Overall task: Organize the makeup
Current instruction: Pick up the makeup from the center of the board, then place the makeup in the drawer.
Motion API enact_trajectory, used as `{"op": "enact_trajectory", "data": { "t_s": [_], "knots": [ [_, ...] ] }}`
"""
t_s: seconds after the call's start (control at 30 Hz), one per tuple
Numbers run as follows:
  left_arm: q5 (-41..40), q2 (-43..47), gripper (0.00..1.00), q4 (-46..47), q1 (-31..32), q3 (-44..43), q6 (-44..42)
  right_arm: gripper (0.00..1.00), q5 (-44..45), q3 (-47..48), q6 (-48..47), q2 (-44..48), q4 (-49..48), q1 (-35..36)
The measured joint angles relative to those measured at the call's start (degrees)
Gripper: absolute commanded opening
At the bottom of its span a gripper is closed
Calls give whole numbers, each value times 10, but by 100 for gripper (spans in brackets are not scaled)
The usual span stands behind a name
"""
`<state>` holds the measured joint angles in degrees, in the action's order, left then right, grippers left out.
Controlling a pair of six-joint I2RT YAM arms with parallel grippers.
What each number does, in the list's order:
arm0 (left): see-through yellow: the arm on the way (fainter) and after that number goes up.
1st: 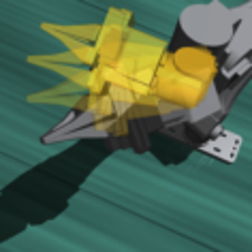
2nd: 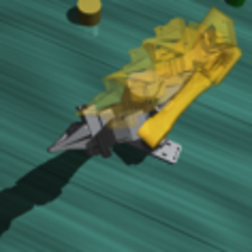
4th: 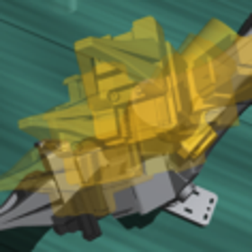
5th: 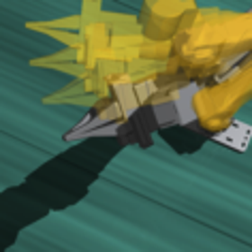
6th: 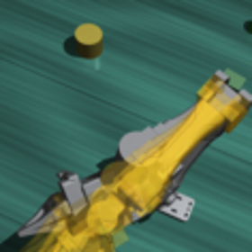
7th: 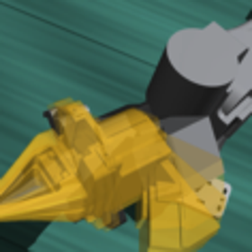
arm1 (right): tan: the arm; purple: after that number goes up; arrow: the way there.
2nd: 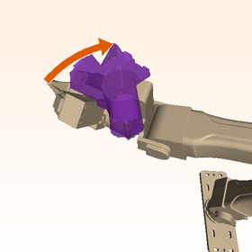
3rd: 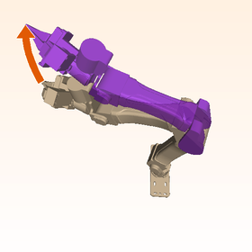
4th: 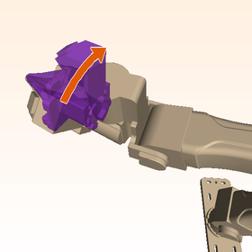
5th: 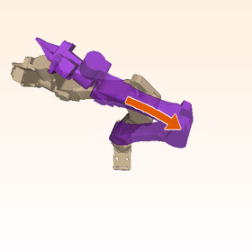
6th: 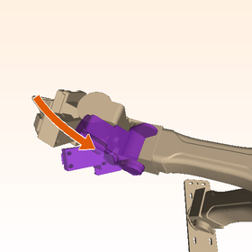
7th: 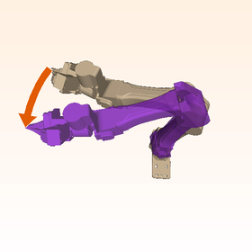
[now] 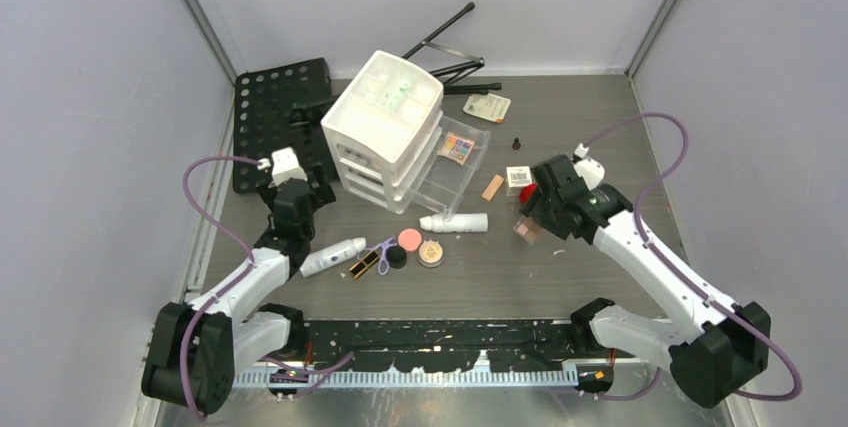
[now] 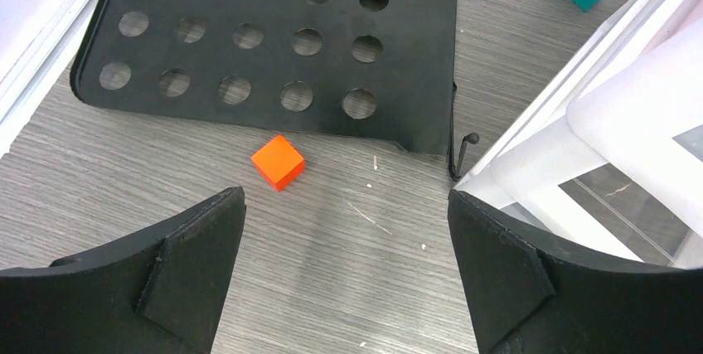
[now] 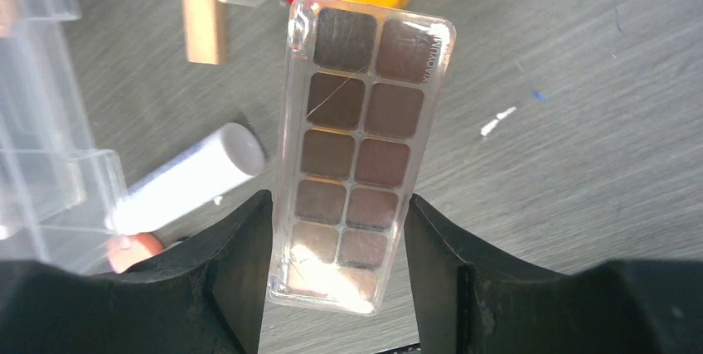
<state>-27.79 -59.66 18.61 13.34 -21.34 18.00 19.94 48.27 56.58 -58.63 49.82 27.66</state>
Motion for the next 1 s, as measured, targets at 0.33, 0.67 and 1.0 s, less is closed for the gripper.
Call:
{"op": "enact_trajectory", "data": {
  "t_s": [0.33,0.67,1.0],
  "knots": [
    [0,0,94,0,0,0,0,31,-43,248,-56,-195,-16,28],
    [0,0,95,0,0,0,0,31,-56,435,-68,-406,-70,105],
    [5,0,95,1,0,0,0,31,-55,445,-54,-484,-82,120]
  ]
}}
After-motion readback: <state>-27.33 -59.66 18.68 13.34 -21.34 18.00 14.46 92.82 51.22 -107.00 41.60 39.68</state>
